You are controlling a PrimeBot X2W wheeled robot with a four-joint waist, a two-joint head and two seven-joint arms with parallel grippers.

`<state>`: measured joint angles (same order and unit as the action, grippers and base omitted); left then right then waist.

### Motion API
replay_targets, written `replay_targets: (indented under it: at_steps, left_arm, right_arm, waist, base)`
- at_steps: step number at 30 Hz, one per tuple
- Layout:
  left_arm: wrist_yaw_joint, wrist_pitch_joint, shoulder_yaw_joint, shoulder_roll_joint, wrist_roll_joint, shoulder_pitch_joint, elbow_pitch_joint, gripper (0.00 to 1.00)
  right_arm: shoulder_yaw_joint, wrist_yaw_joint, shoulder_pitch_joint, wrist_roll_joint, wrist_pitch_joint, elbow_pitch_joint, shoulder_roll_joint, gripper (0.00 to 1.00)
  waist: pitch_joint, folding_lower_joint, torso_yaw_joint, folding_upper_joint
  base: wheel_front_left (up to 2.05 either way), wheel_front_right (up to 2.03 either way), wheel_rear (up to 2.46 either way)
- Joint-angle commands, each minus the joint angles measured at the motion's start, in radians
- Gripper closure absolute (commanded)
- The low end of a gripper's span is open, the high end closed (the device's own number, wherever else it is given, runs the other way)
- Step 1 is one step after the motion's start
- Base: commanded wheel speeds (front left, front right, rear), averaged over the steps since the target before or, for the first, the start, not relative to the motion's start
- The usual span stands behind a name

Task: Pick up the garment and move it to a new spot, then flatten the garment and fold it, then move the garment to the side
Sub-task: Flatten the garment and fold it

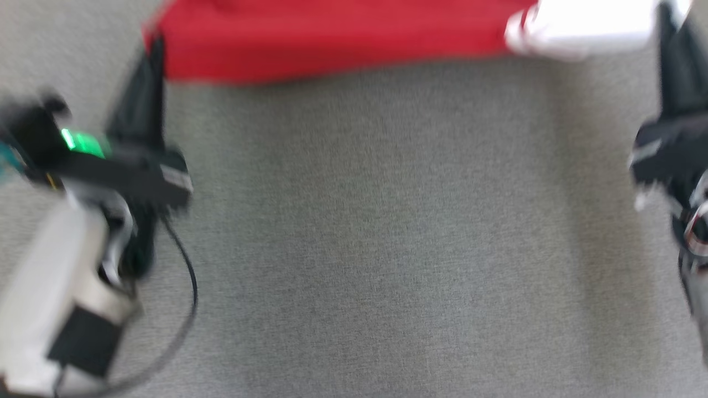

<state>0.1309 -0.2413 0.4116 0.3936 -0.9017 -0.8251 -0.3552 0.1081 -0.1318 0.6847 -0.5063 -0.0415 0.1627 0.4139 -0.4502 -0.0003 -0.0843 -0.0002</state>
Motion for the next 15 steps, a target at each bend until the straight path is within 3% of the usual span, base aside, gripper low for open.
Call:
replay_targets:
  at_steps: [1,10,15]
  left_arm:
    - [-0.005,-0.007,0.005,0.006,0.006,0.061,0.009,1.0]
    - [-0.068,-0.025,-0.053,-0.089,-0.046,0.408,0.065,1.0]
    - [-0.07,-0.025,-0.101,-0.136,-0.017,0.511,0.075,1.0]
  right_arm:
    - [-0.002,0.002,-0.047,0.013,0.02,-0.023,-0.006,1.0]
    - [-0.022,0.002,-0.315,0.128,0.137,-0.112,0.006,1.0]
    - [-0.024,0.002,-0.382,0.166,0.163,-0.099,0.016,1.0]
  waist:
    - [0.102,0.0003,0.018,0.0002]
    - [0.217,0.0003,0.04,0.0002]
    - [0.248,0.0003,0.051,0.0002]
  base:
    - [0.0,0.0,0.0]
    - [0.0,0.0,0.0]
    - [0.0,0.0,0.0]
